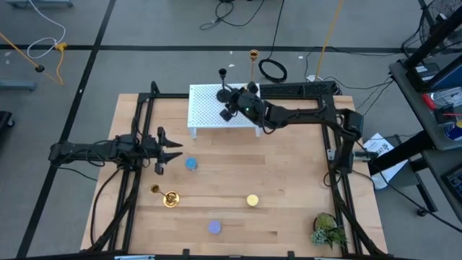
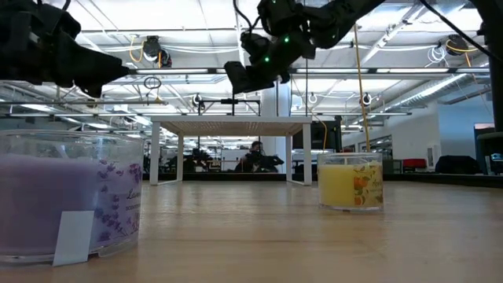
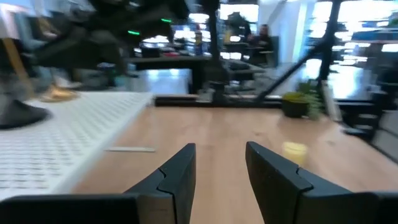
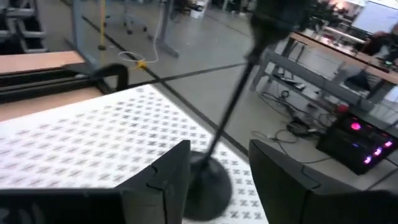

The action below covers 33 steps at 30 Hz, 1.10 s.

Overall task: Pick & Place candle stick holders
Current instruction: Put the golden candle holder on the shelf

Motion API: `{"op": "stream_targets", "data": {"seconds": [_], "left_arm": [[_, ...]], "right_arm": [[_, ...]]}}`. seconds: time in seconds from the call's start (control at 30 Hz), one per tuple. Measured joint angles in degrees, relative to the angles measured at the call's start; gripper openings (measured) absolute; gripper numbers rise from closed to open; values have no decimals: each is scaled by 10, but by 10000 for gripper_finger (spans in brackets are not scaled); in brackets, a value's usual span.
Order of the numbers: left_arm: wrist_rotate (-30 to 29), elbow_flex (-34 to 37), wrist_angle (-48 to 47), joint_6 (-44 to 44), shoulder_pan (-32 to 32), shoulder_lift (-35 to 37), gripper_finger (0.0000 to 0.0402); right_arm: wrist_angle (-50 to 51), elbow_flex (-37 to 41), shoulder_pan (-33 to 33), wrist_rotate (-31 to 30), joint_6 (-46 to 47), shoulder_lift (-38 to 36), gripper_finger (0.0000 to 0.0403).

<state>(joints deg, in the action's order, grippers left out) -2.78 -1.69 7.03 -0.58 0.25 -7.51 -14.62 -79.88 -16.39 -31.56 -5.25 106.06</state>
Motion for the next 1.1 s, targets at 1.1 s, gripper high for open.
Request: {"op": "stream_targets", "data": {"seconds": [1.1], "left_arm": [[146,-167,-307,-19,-126,-91,147]], "right_arm": [[64,0,163,1,-73,-74,150]]}}
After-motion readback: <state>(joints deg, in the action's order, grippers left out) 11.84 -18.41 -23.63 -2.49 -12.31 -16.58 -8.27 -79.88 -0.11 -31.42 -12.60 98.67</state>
